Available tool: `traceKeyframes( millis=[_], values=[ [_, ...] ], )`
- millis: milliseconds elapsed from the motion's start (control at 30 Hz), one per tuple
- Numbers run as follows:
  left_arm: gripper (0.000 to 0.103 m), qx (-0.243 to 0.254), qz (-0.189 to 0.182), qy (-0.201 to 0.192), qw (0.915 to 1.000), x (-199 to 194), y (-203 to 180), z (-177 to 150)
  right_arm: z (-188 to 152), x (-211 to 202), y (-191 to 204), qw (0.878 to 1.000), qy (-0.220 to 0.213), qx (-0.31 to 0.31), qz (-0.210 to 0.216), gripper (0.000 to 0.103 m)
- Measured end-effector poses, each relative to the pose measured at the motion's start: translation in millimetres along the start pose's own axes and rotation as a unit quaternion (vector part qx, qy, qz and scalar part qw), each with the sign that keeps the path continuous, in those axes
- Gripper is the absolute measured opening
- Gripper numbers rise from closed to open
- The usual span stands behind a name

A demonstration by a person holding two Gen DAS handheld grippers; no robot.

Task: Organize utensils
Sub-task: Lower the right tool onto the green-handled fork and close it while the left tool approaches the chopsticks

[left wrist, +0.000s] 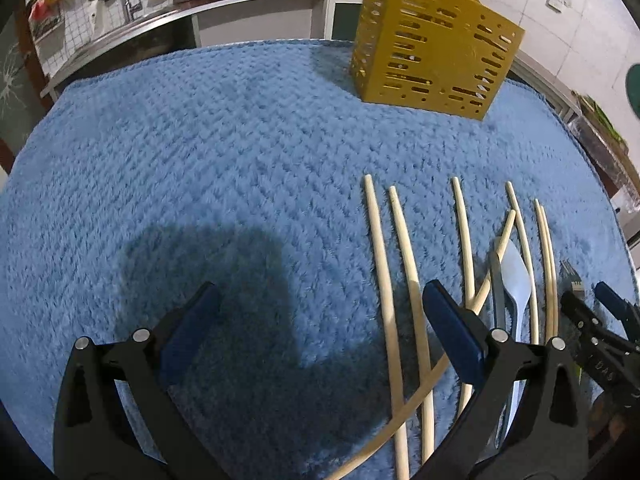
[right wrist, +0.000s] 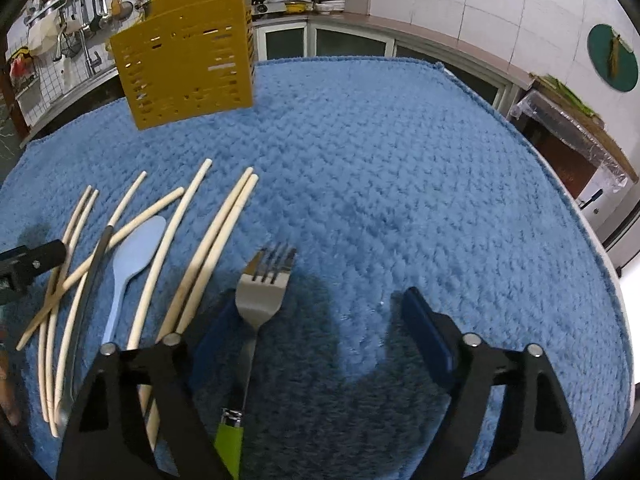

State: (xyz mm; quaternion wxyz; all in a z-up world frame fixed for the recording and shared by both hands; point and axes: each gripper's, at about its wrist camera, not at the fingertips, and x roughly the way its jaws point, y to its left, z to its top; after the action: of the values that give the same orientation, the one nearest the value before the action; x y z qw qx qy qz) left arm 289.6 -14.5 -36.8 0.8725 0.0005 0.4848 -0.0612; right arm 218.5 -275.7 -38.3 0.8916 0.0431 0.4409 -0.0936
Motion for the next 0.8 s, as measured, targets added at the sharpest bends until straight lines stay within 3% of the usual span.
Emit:
traceKeyframes(
  millis=[167,233,333,433,667,800],
  values=[
    [0.082,0.016,-0.004,0.010,0.9998,1.4,-9.1,4.1,5.1,2.4,-0.4,1.000,0.001,0.006,0.017,0.061],
    [0.078,0.018,-0.005,0.013,0.9997,0.2,-9.8,4.7,6.3,1.6,0.8,1.000,0.001,0.007,0.021,0.047],
    [0.063,0.016,-0.020,0.017,0.9995,-2.0,-10.6,5.2,7.2,-0.7,4.5,0.999,0.004,0.001,0.032,0.034],
    [0.054,0.019,-0.024,0.020,0.9993,-4.3,-13.7,5.1,7.2,-0.9,6.1,0.999,0.005,0.000,0.035,0.031],
    [0.050,0.016,-0.013,0.035,0.9992,1.6,-19.9,11.5,12.3,3.8,9.1,0.999,0.006,0.001,0.035,0.030],
    [0.028,-0.012,-0.047,0.039,0.9981,-3.8,-7.5,14.4,12.8,4.5,3.9,0.999,0.007,0.010,0.048,0.029]
  ],
)
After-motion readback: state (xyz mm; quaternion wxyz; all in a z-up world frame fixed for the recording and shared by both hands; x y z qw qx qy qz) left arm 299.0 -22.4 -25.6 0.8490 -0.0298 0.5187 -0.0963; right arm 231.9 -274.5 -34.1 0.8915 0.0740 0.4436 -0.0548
